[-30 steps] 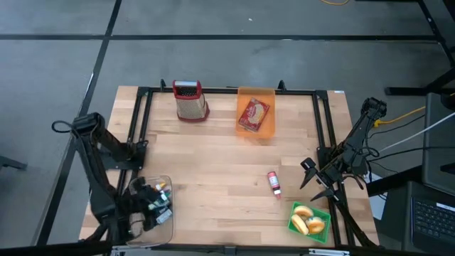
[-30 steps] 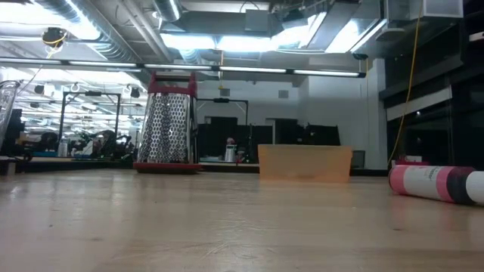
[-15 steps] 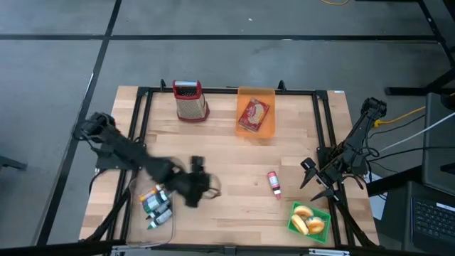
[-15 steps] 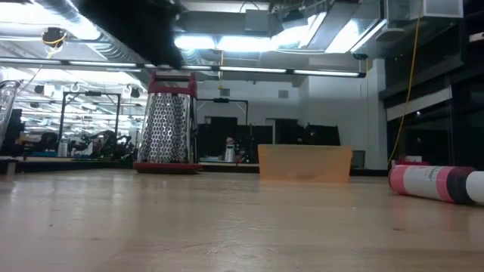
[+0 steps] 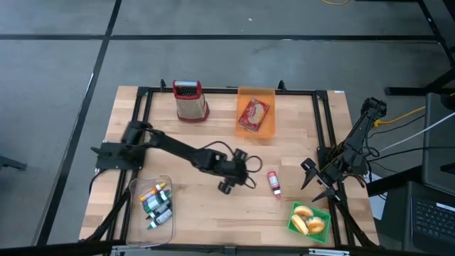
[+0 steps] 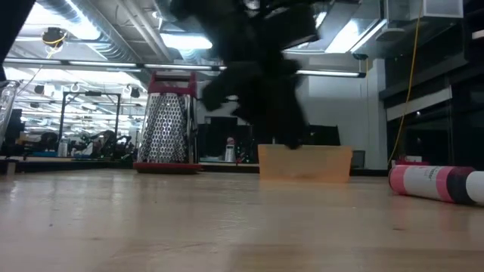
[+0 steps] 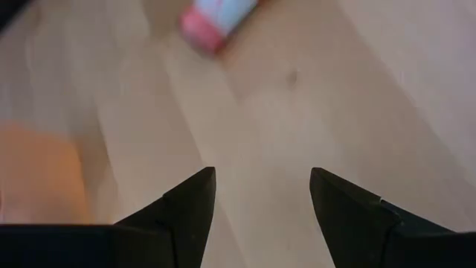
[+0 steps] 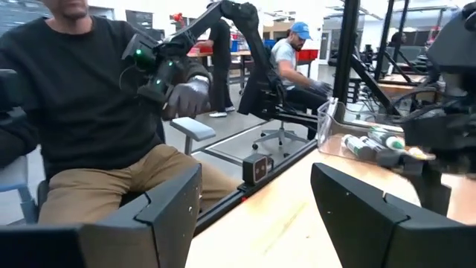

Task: Pick & Place Food Item
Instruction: Put the pink food coloring bottle into the transparent bin

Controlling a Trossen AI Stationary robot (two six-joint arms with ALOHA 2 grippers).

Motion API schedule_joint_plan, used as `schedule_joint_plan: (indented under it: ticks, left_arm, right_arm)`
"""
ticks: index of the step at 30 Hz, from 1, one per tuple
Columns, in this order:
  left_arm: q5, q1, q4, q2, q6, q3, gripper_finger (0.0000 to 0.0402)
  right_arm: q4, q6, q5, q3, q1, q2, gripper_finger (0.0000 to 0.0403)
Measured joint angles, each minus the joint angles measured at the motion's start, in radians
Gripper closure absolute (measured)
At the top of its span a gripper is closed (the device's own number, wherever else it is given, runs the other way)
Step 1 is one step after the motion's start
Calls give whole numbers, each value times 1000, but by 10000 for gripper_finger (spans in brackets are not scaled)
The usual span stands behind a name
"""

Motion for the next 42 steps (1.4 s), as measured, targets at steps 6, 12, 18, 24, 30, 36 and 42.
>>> schedule_joint_plan:
  ticks: [6, 12, 18, 24, 30, 36, 42]
  left_arm:
    - [29, 11, -1, 155, 163, 217, 187]
    - [53, 12, -4, 272, 309, 396, 187]
    - [87, 27, -9, 355, 389, 519, 187]
    - [166, 54, -14, 392, 417, 556, 187]
    - [200, 76, -8, 402, 494, 556, 187]
    - [264, 90, -7, 416, 518, 555, 187]
    - [291, 92, 27, 435, 574, 555, 187]
  right_arm:
    - [14, -6, -9, 0, 0, 0, 147]
    - [36, -4, -59, 0, 0, 0, 147]
    - [36, 16, -61, 0, 0, 0, 147]
    - [39, 19, -61, 0, 0, 0, 147]
    - [39, 16, -44, 0, 0, 0, 147]
    - [40, 16, -27, 0, 0, 0, 147]
    - [39, 11, -26, 0, 0, 0, 147]
